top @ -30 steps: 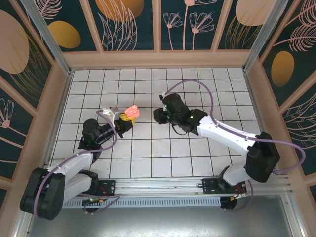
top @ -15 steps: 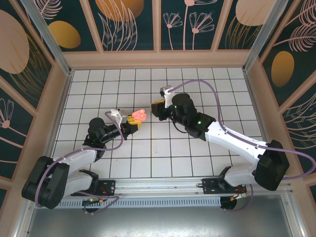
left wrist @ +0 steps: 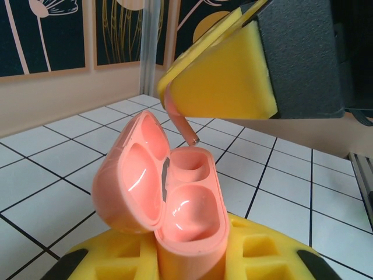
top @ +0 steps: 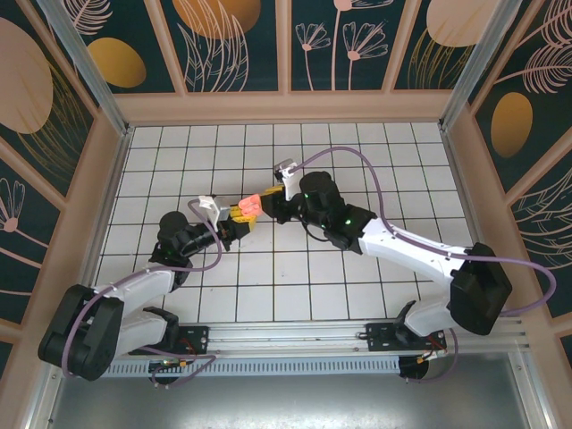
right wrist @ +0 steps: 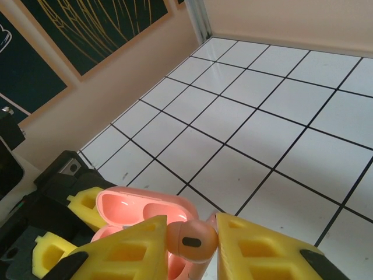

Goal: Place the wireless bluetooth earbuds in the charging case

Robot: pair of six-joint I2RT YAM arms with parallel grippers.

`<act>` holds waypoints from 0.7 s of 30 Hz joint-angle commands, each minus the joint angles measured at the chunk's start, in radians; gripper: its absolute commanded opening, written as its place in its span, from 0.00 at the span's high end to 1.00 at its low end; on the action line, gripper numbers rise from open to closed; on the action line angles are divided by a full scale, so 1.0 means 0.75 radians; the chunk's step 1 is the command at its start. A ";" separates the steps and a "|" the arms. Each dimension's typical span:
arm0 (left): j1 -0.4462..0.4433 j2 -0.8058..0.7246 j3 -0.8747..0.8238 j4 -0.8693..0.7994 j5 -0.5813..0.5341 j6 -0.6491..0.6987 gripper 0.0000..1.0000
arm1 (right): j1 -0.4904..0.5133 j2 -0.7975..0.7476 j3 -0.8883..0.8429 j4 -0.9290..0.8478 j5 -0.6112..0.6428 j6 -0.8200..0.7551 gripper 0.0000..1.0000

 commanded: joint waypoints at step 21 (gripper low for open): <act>-0.009 -0.041 0.054 0.007 -0.021 -0.031 0.80 | 0.067 0.057 0.087 -0.023 0.077 -0.104 0.77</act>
